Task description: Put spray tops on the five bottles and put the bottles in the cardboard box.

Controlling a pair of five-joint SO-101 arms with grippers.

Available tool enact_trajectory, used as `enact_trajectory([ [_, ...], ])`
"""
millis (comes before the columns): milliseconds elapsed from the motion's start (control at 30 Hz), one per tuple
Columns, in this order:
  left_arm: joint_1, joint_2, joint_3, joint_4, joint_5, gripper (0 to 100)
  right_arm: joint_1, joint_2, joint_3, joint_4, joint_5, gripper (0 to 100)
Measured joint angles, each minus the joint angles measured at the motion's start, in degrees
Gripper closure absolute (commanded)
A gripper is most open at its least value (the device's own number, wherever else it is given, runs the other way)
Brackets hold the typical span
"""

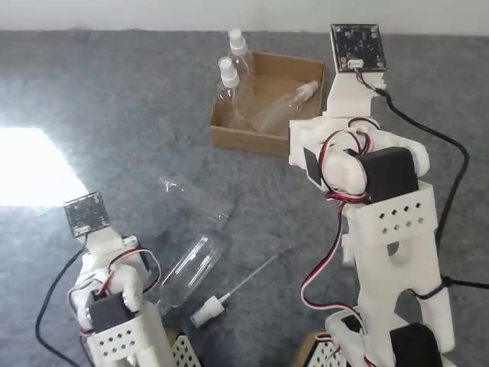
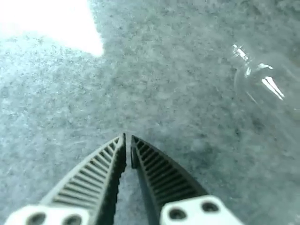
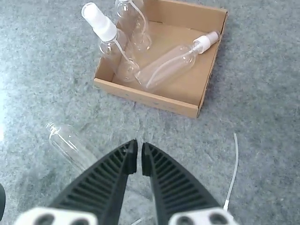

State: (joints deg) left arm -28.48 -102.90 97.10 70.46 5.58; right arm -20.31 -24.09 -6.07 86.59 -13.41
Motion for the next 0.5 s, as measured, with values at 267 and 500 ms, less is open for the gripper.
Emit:
enact_trajectory([
  [267, 2.90, 0.00, 0.00, 0.00, 2.29, 99, 0.09, 0.00, 0.00, 0.00, 0.00, 99.1],
  [500, 9.32, 0.00, 0.00, 0.26, 20.57, 99, 0.00, 0.00, 0.00, -0.35, 0.00, 99.1],
])
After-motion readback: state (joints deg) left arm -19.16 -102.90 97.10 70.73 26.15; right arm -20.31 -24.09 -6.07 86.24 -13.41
